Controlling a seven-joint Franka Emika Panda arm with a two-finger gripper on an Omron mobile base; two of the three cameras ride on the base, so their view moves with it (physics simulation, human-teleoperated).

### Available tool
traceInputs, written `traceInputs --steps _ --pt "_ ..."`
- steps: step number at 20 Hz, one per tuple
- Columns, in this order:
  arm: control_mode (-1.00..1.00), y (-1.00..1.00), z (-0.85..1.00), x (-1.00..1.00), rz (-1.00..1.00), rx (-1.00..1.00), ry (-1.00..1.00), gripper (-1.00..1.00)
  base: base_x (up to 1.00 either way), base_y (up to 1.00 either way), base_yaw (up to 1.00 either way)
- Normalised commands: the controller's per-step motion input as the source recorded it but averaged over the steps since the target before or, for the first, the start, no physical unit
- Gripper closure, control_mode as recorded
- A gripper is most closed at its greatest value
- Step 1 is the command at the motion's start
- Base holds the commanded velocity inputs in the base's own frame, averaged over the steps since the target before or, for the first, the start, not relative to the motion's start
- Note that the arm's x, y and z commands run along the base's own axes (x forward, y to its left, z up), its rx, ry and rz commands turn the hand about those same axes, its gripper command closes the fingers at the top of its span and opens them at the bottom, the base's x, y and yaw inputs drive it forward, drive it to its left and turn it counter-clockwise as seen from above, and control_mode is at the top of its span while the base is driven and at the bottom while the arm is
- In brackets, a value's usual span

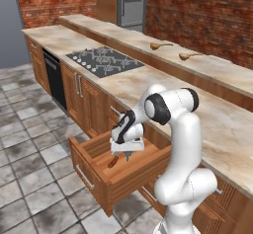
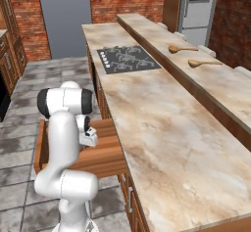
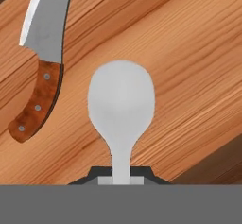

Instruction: Pick up the metallic utensils from the counter and place them in the open drawer. Make sure not to pick up any wooden utensils.

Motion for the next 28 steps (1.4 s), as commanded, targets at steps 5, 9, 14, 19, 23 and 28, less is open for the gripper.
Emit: traceInputs --steps 5,9,14,19,23,28 --pt "-1.0 0.0 -0.01 0.17 -0.05 0.0 0.03 1.0 0.0 0.0 0.0" --pt "-1.0 0.0 0.0 0.0 0.0 0.0 0.0 1.0 0.0 0.0 0.0" --pt "-1.0 0.02 0.0 0.0 0.0 0.0 0.01 -1.0 0.0 0.0 0.0" --pt "-1.0 0.0 0.0 0.0 0.0 0.0 0.04 -1.0 0.0 0.0 0.0" --pt "-1.0 -0.08 0.5 -0.08 0.0 0.0 0.0 -1.0 0.0 0.0 0.0" --pt "-1.0 -0.2 1.0 -0.31 0.05 0.06 -0.03 -1.0 0.0 0.0 0.0"
